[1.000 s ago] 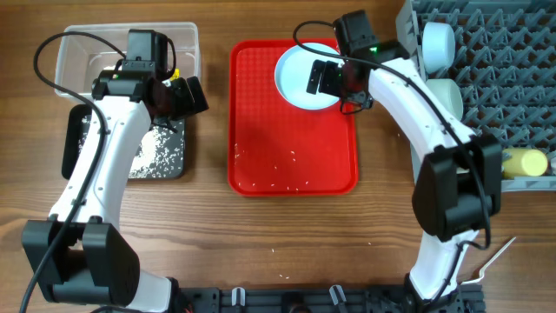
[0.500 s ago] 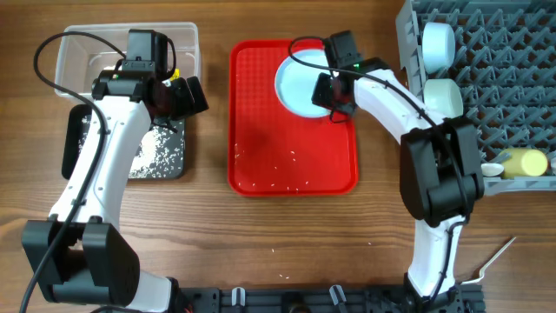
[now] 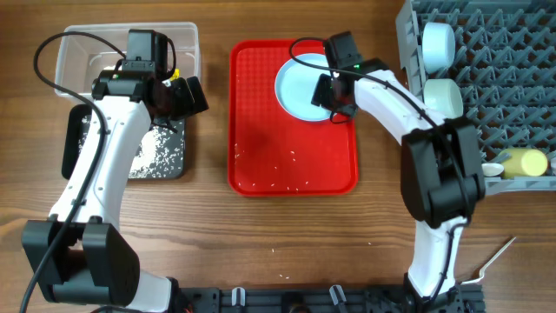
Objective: Sort waste into correct bins and load items into the dishwasher rack
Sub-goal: 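Grasp the light-blue plate rim on the red tray with right gripper, then lift the light-blue plate and stand it upright in the rack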
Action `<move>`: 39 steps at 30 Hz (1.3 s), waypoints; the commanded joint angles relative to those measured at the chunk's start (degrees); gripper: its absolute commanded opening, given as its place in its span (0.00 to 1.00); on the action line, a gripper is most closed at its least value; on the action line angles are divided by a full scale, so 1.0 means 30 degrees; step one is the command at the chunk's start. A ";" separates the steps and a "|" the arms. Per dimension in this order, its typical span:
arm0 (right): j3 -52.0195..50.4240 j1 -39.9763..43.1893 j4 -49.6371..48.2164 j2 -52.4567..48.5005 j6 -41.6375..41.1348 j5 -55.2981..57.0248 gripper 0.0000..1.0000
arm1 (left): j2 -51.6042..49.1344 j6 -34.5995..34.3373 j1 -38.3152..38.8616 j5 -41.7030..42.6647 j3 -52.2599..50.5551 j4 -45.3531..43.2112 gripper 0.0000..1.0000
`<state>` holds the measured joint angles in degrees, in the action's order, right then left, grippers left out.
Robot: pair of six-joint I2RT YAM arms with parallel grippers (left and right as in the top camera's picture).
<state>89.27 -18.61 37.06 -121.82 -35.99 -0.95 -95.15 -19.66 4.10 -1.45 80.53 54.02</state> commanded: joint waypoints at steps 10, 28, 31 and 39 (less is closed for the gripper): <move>-0.2827 -0.0058 0.0648 0.1530 -0.2135 0.0452 0.43 | -0.0146 -0.0175 -0.0102 -0.0036 0.0015 0.0015 1.00; -0.3402 -0.0058 -0.0729 0.1428 -0.0474 0.0393 0.04 | -0.0146 -0.0175 -0.0102 -0.0036 0.0015 0.0015 1.00; -0.3388 -0.0058 -0.0787 0.1989 0.0219 0.0481 0.04 | -0.0146 -0.0175 -0.0102 -0.0036 0.0015 0.0015 1.00; -0.2943 -0.0058 -0.1290 0.7293 0.5304 0.6360 0.04 | -0.0146 -0.0175 -0.0102 -0.0036 0.0015 0.0015 1.00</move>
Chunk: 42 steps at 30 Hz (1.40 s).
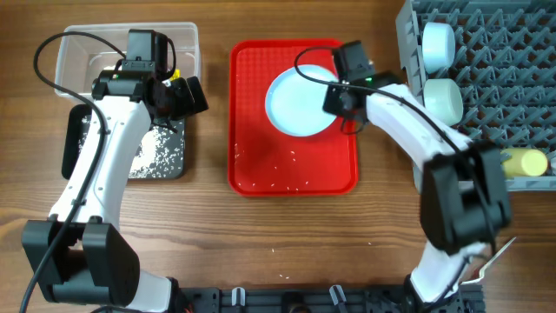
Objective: Sort waste into correct bins and load items into the dishwasher rack
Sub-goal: 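Lift the light-blue plate and stand it upright in the rack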
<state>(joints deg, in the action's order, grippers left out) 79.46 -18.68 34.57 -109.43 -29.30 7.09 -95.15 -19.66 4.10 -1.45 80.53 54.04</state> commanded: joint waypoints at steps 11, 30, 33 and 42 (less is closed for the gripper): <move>0.0328 0.0845 -0.6725 0.6528 1.4389 1.6043 0.04 | -0.0146 -0.0175 -0.0102 -0.0036 0.0015 0.0007 1.00; 0.0313 1.0105 -1.5336 0.3869 2.6483 0.8714 0.04 | -0.0146 -0.0175 -0.0102 -0.0036 0.0015 0.0007 1.00; 0.0313 1.0112 -1.5948 0.2892 2.7285 0.8036 0.04 | -0.0146 -0.0175 -0.0102 -0.0036 0.0015 0.0007 1.00; 0.0313 1.0149 -1.7303 0.0233 2.8268 0.7905 0.04 | -0.0146 -0.0175 -0.0102 -0.0036 0.0015 0.0007 1.00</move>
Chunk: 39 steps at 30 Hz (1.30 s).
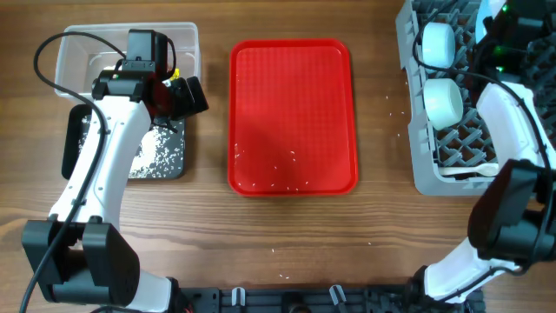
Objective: Sort waste into correct bins and load items into the dishwasher rack
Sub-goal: 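Lift the light-blue plate and stand it upright in the rack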
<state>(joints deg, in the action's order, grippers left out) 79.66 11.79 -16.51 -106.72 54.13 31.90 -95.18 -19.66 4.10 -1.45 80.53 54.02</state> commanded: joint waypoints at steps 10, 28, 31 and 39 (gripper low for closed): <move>0.0248 0.0029 -0.0219 -0.0969 -0.1122 -0.0801 0.88 | -0.0138 -0.0175 -0.0102 -0.0036 0.0015 0.0015 1.00; 0.0248 -0.3388 0.6725 0.4903 -1.8309 -0.8342 1.00 | -0.0138 -0.0175 -0.0102 -0.0036 0.0015 0.0015 1.00; 0.0248 -0.5297 0.9100 0.5756 -2.0830 -1.2662 1.00 | -0.0138 -0.0175 -0.0102 -0.0036 0.0015 0.0015 1.00; 0.0248 -1.0171 1.4418 0.5683 -3.4519 -1.6655 1.00 | -0.0138 -0.0175 -0.0102 -0.0036 0.0015 0.0015 1.00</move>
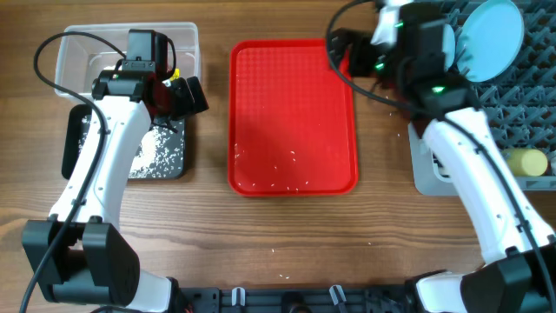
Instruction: Sort waste into correct bins and load items into the dishwasher rack
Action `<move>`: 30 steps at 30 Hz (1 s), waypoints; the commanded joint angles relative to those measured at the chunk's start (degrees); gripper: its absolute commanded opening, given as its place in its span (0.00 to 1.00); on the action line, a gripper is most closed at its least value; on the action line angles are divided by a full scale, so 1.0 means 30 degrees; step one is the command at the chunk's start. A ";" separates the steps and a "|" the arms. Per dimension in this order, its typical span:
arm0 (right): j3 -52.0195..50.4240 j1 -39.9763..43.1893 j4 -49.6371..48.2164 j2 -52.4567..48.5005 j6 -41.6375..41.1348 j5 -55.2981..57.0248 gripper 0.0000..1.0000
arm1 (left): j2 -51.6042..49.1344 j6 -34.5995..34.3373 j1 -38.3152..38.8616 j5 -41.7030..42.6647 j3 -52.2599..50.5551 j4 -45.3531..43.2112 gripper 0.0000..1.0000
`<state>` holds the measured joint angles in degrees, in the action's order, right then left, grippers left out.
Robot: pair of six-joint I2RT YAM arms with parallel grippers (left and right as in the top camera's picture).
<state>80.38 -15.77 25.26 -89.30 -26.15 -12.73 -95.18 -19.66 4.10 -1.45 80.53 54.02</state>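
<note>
A light-blue plate [491,28] stands on edge in the grey dishwasher rack [530,96] at the top right. My right gripper [343,52] is well left of it, over the far right corner of the red tray [294,113]; its fingers look open and empty. The tray holds only scattered rice grains. A white bowl [443,43] in the rack shows partly behind my right arm. My left gripper [187,94] hangs over the black bin [156,156], and its jaws cannot be made out.
A clear plastic container [78,56] sits behind the black bin, which holds spilled rice. A yellow item [527,162] lies at the rack's near right edge. A few rice grains dot the wood around the tray.
The right gripper was over the rack's far end, with the plate out of sight. Now the plate stands in the rack and the gripper is left, at the tray's corner. The left arm is unchanged.
The right gripper was at the edge of the light-blue plate on the tray's far right. Then the plate lay more toward the tray's middle. Then the tray was bare and the gripper was over the rack. Now the plate stands racked. The left arm stayed over the bin throughout.
</note>
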 commanded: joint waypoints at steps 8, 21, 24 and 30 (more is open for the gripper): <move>0.0007 -0.1727 0.4692 -0.0124 -1.1999 -0.1770 1.00 | -0.0138 -0.0175 -0.0102 -0.0036 0.0015 0.0015 1.00; -0.5231 -0.2688 0.5144 0.6375 0.9872 -0.0561 1.00 | -0.0138 -0.0175 -0.0102 -0.0036 0.0015 0.0015 1.00; -0.9785 -0.1625 0.0153 1.1504 1.1176 -0.0568 1.00 | -0.0138 -0.0175 -0.0102 -0.0044 0.0015 0.0015 1.00; -1.7201 0.1515 -0.4823 1.9139 0.9661 -0.0648 1.00 | -0.0138 -0.0175 -0.0102 -0.0036 0.0015 0.0015 1.00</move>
<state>37.36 -14.85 13.06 -39.79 2.90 -14.94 -95.18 -19.66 4.10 -1.45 80.53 54.00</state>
